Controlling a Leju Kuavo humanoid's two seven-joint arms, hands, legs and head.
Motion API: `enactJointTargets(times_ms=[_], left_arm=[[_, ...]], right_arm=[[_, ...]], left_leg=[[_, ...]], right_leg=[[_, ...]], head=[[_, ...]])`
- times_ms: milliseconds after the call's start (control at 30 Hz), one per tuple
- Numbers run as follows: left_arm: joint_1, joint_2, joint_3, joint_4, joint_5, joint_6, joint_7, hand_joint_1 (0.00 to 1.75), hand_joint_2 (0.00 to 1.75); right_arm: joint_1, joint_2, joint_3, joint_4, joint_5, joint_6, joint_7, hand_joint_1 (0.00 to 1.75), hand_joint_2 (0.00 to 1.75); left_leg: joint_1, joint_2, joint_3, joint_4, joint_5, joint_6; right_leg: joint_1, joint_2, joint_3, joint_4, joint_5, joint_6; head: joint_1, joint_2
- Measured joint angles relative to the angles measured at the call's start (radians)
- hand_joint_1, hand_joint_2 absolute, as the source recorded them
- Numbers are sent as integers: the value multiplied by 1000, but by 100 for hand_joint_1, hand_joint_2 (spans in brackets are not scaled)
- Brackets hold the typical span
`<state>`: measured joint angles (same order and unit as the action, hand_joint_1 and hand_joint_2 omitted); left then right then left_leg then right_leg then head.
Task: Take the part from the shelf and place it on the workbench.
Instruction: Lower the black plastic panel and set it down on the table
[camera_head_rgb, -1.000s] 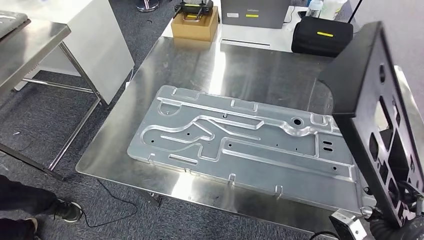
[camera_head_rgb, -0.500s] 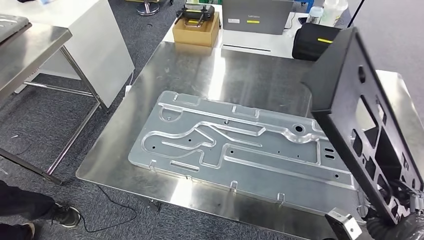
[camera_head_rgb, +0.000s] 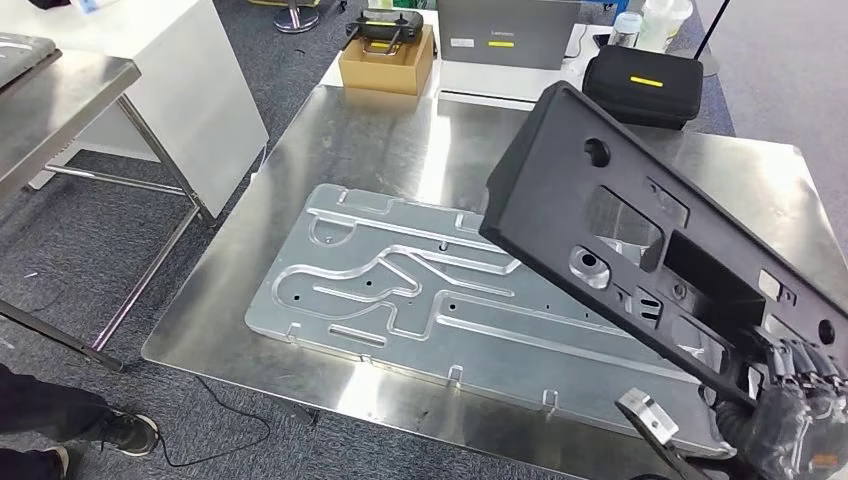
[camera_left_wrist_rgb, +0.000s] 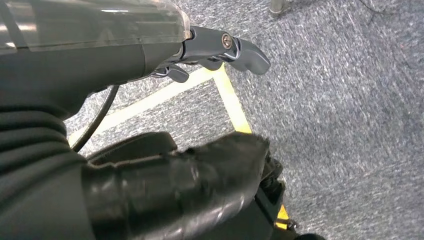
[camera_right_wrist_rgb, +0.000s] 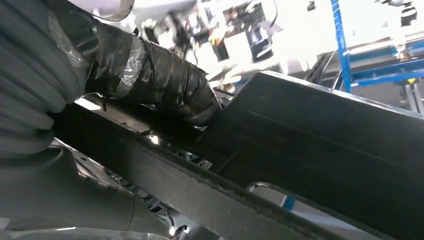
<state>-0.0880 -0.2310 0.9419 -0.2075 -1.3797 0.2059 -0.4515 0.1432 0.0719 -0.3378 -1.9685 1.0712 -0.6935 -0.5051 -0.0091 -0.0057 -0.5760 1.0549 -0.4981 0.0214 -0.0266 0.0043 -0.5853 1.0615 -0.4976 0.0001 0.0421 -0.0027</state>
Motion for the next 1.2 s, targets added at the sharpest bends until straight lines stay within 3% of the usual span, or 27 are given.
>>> enactJointTargets(times_ms=[33, 133, 167, 200, 233, 300, 367, 467, 533, 633, 667, 700, 733, 800, 867, 967, 1033, 1133, 1167, 1200], left_arm=[[-1, 0, -2, 0, -3, 0, 2, 0, 0], [-5, -1, -13, 0, -13, -3, 12, 0, 0], [-5, -1, -16, 0, -15, -4, 14, 0, 0], [-6, -1, -18, 0, -16, -4, 14, 0, 0], [-6, -1, -19, 0, -16, -4, 15, 0, 0], [-7, -1, -20, 0, -16, -5, 16, 0, 0], [-10, -1, -22, 0, -17, -6, 17, 0, 0], [-13, -1, -26, 0, -19, -7, 21, 0, 0], [-15, -2, -28, 0, -20, -10, 22, 0, 0], [-18, -3, -31, 0, -22, -15, 26, 0, 0], [-17, -3, -32, 0, -23, -16, 29, 0, 0], [-16, -4, -34, 0, -25, -17, 31, 0, 0], [-16, -4, -35, 0, -26, -17, 33, 0, 0], [-16, -6, -38, 0, -27, -17, 33, 0, 0], [-17, -7, -40, 0, -27, -17, 33, 0, 0], [-18, -7, -41, 0, -27, -17, 33, 0, 0], [-19, -7, -42, 0, -27, -17, 32, 0, 0], [-18, -7, -43, 0, -27, -17, 32, 0, 0], [-17, -7, -43, 0, -27, -17, 33, 0, 0], [-16, -7, -43, 0, -27, -17, 33, 0, 0]], right_arm=[[-15, -10, 4, 5, 42, 0, 24, 168, 175], [-64, -62, 33, 41, 189, 0, 134, 168, 175], [-77, -82, 46, 57, 224, 0, 167, 168, 175], [-87, -100, 57, 72, 246, 0, 189, 168, 175], [-95, -115, 67, 83, 257, 0, 203, 168, 175], [-110, -139, 86, 97, 273, 0, 226, 168, 175], [-127, -168, 113, 119, 307, 0, 278, 168, 175], [-144, -221, 165, 167, 361, 0, 362, 169, 175], [-152, -248, 194, 193, 376, 0, 387, 168, 175], [-160, -270, 234, 238, 399, 0, 425, 168, 175], [-159, -272, 252, 257, 405, 0, 444, 168, 175], [-158, -273, 275, 278, 408, 0, 465, 168, 175], [-158, -273, 300, 299, 411, 1, 486, 168, 175], [-161, -275, 350, 340, 413, 6, 515, 168, 175], [-163, -275, 389, 377, 414, 13, 527, 168, 175], [-163, -276, 426, 414, 414, 19, 534, 168, 175], [-166, -276, 443, 428, 414, 19, 535, 168, 175], [-168, -276, 461, 445, 415, 19, 536, 168, 175], [-168, -276, 466, 450, 415, 19, 536, 168, 175], [-168, -276, 470, 455, 415, 19, 536, 168, 175]], left_leg=[[2, 0, -16, 35, -23, -5], [7, 1, -103, 217, -106, -13], [8, 1, -122, 253, -111, -12], [8, 1, -124, 252, -97, -9], [7, 1, -108, 214, -67, -5], [4, 1, -46, 79, -2, 9], [-2, 1, -7, -6, 23, 20], [-3, 1, 0, -30, 28, 27], [2, 2, 10, -52, 40, 36], [3, 2, 14, -60, 45, 42], [3, 2, 14, -59, 44, 43], [3, 2, 15, -58, 43, 42], [3, 2, 15, -55, 40, 41], [2, 0, 14, -43, 32, 34], [-1, -2, 8, -30, 24, 24], [-2, -2, 2, -25, 20, 12], [1, -1, -12, 8, -6, 0], [8, 0, -91, 183, -95, -13], [10, 0, -117, 235, -111, -15], [11, 0, -128, 256, -109, -15]], right_leg=[[-1, -1, 0, -1, 2, -5], [3, -2, -3, -2, 3, -13], [5, -2, -4, -2, 3, -13], [7, -3, -4, -1, 3, -14], [8, -3, -2, -1, 3, -14], [12, -4, 0, -2, 2, -13], [12, -4, -1, -4, 4, -7], [9, -5, 0, -13, 9, 10], [10, -5, -11, 16, -13, 18], [9, -5, -92, 183, -93, 26], [8, -5, -115, 226, -102, 29], [6, -5, -123, 236, -93, 32], [3, -5, -111, 206, -65, 34], [-2, -5, -54, 83, -1, 35], [0, -4, -19, 4, 21, 28], [2, -3, -19, -8, 21, 12], [-1, -4, -17, -12, 24, 0], [-1, -7, -16, -14, 23, -9], [0, -7, -16, -14, 23, -10], [1, -7, -15, -14, 23, -10]], head=[[0, 0], [-1, 0], [-1, 0], [0, 0], [-1, 0], [0, 0], [0, 0], [0, 0], [1, 0], [2, 0], [2, 0], [1, 0], [1, 0], [1, 0], [1, 0], [0, 0], [0, 0], [0, 0], [0, 0], [0, 0]])
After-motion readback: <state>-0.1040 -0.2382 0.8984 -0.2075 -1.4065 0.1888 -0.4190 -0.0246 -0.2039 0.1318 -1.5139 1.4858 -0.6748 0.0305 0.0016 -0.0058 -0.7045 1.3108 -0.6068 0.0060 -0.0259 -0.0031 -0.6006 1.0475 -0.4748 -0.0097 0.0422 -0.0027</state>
